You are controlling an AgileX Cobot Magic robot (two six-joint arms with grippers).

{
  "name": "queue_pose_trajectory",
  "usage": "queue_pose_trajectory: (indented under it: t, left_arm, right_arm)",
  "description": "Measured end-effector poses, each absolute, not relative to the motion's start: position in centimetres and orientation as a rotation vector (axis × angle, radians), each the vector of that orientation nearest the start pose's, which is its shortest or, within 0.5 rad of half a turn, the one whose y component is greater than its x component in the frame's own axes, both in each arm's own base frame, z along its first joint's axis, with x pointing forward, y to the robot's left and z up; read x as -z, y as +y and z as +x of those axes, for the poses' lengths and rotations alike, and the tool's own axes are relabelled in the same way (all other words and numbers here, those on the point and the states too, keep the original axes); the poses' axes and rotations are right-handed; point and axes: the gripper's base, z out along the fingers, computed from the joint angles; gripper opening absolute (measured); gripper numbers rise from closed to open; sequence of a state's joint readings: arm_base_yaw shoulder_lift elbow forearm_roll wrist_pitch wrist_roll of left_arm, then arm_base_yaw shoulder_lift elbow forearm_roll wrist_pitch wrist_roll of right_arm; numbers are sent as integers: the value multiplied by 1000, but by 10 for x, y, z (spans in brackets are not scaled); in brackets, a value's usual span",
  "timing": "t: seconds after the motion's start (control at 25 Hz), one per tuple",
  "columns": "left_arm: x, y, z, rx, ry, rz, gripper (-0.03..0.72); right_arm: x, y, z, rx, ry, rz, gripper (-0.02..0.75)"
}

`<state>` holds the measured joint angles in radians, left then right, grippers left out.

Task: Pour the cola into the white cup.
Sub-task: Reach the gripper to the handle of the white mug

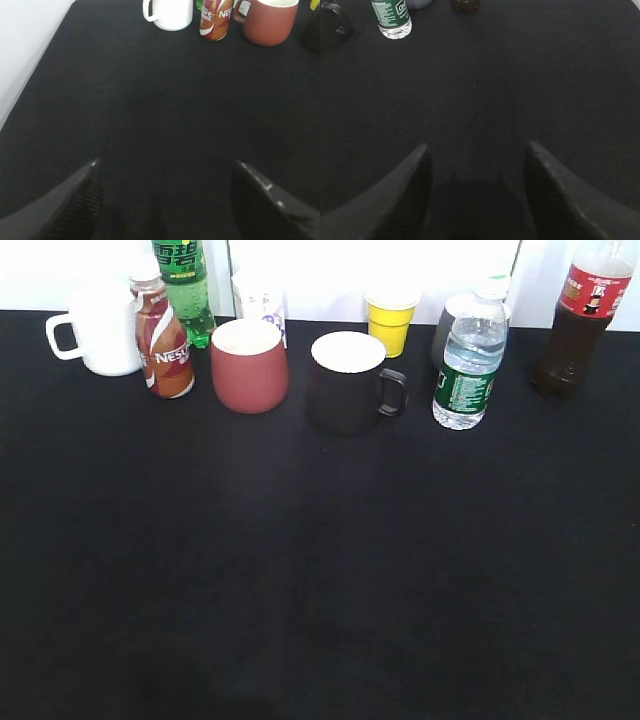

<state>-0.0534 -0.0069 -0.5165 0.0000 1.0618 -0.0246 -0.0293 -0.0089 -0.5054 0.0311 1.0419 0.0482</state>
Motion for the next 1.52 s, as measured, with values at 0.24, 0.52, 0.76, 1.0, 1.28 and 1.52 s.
queue_pose_trajectory:
  t: [0.24,0.52,0.76,1.0,1.28,1.52]
  left_arm:
    - [-282,0,-8,49,2022,29,591]
    - [-336,-1,23,49,1488,26,589]
    - [-306,-8,134,50,1476,43,524]
    - [-223,-14,238,60,1660,45,445]
    - [-157,-14,337,44,1735,-31,367]
    - [-137,-1,398,15,1737,-87,356]
  right_arm:
    - [-280,3,-6,-49,2010,77,447]
    - [-280,3,-6,-49,2010,77,447]
    - [-280,3,-6,-49,2010,77,447]
    - [-280,3,-6,-49,2010,77,447]
    - [-280,3,-6,-49,2010,77,447]
    - [-280,3,-6,-49,2010,77,447]
